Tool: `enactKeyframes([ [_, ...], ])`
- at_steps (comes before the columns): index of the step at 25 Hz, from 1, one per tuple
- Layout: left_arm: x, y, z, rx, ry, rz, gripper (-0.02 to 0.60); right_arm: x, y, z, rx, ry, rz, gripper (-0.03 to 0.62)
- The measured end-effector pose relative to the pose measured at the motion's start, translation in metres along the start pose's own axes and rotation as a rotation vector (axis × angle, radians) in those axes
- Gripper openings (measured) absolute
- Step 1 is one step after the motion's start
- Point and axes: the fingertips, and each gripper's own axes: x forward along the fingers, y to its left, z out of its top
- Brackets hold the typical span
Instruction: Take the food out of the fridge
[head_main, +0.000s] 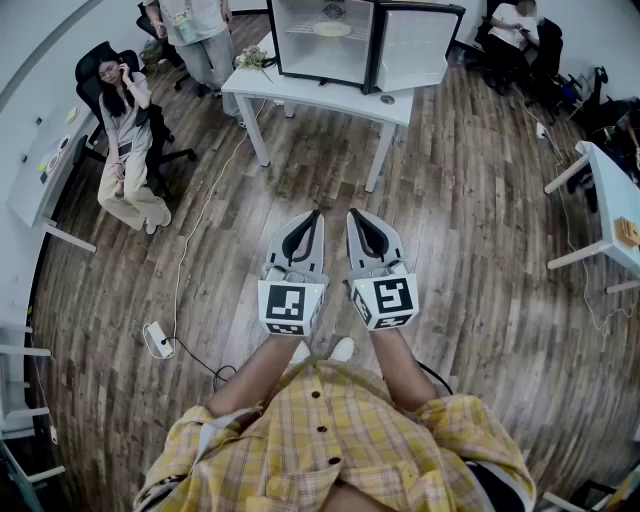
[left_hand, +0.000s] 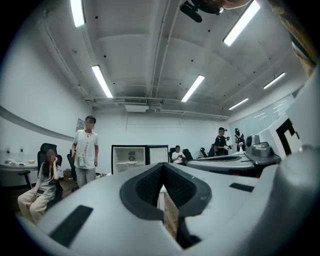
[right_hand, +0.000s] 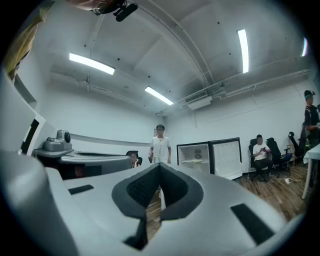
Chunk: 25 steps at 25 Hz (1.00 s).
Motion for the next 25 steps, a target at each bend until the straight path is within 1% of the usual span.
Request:
enactKeyframes([
  [5,-0.005,0.003,-0.003,0.019,0.008,-0.007,0.008,0.0,0.004,0.001,-0.01,0.003,-0.002,0.008],
  [11,-0.003,0.001,-0.007,0.013,0.016,-0.016,0.008,-0.004,0.007,-0.007,-0.032,0.032,-0.002,0.008],
  [17,0.007,-0.011,-0.009,0.025,0.024,-0.027,0.008,-0.009,-0.006,-0.017,0.014,0.062,0.027,0.008],
  [21,0.008,-0.02,-0.009,0.033,0.02,-0.012,0.008,-0.015,-0.016,-0.021,0.016,0.071,0.041,0.008],
  [25,0.012,-0.025,-0.021,0.035,0.05,-0.02,0.008,-0.016,-0.023,-0.025,0.04,0.06,0.033,0.008],
])
